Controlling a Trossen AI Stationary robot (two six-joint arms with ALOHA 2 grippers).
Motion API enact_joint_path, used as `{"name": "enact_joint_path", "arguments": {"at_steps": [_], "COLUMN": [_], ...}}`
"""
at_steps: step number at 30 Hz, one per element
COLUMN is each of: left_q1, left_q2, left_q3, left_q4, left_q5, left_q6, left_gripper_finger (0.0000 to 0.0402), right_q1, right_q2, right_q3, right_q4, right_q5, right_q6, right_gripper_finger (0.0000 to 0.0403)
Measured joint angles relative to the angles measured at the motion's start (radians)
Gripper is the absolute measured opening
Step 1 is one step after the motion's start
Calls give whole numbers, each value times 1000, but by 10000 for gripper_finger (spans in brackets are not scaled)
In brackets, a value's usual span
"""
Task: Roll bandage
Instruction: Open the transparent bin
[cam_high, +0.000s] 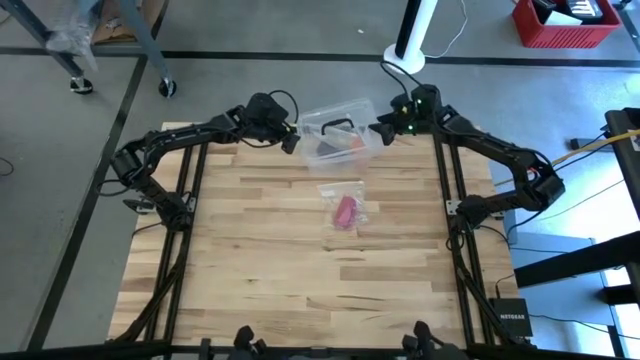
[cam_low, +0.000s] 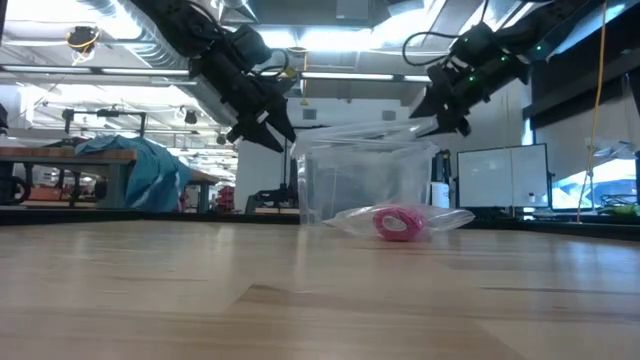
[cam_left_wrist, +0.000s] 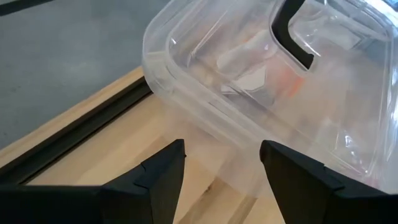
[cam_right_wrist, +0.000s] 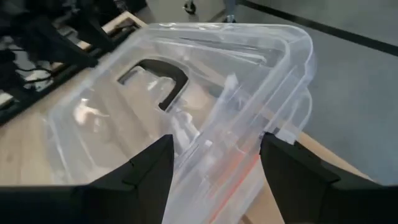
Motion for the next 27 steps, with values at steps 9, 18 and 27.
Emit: {"name": "enact_joint_path", "arguments": {"at_steps": [9, 18, 27], "left_q1": [-35, -43, -42], "left_q2": [-10, -10, -32], "left_q3": [4, 6, 6], "left_q4": [44, 23, -25], "left_q5": [15, 6, -39], "left_q6": [6, 26, 66], "left_gripper_finger": [210, 210, 210], "right_q1": [19, 41, 35], "right_q2": [-10, -18, -115], "right_q3": [2, 2, 2], "right_q4": [34, 23, -167], "right_q5": [-236, -130, 142], "right_q6": [3, -5, -105], "right_gripper_finger": [236, 236, 237]}}
